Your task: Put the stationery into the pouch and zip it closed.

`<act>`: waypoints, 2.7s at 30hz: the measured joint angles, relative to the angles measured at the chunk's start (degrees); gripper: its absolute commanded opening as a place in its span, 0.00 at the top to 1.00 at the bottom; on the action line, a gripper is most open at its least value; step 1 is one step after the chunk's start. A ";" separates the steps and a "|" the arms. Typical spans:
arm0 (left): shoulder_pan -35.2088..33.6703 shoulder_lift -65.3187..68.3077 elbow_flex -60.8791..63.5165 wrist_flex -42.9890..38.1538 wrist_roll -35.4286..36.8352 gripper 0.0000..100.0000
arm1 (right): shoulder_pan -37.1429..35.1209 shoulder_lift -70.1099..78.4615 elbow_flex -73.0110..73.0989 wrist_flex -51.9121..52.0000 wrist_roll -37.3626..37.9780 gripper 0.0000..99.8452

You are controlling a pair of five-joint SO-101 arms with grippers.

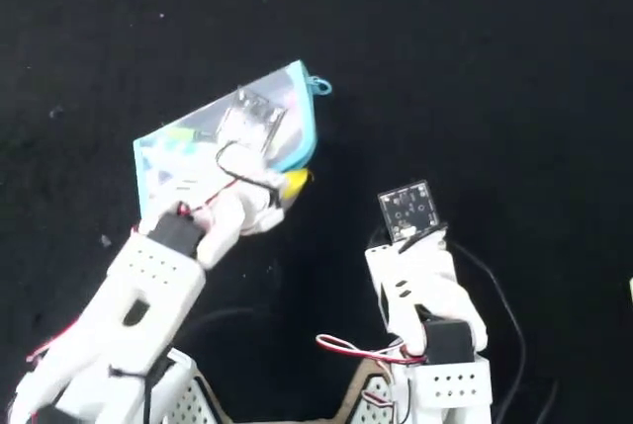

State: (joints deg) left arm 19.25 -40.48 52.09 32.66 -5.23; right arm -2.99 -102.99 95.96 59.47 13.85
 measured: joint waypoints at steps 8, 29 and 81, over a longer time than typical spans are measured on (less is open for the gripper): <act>-1.14 0.88 -2.90 0.00 0.00 0.76 | 0.00 0.00 0.00 0.00 0.00 0.99; -13.19 -14.68 7.38 8.26 -5.36 0.94 | 0.00 0.00 0.00 0.00 0.00 0.99; -39.65 -63.56 43.78 30.42 0.44 0.97 | 2.11 0.00 0.79 14.51 -9.41 0.99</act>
State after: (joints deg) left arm -20.40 -104.04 95.87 63.08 -4.79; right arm -0.88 -102.99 96.75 73.98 4.44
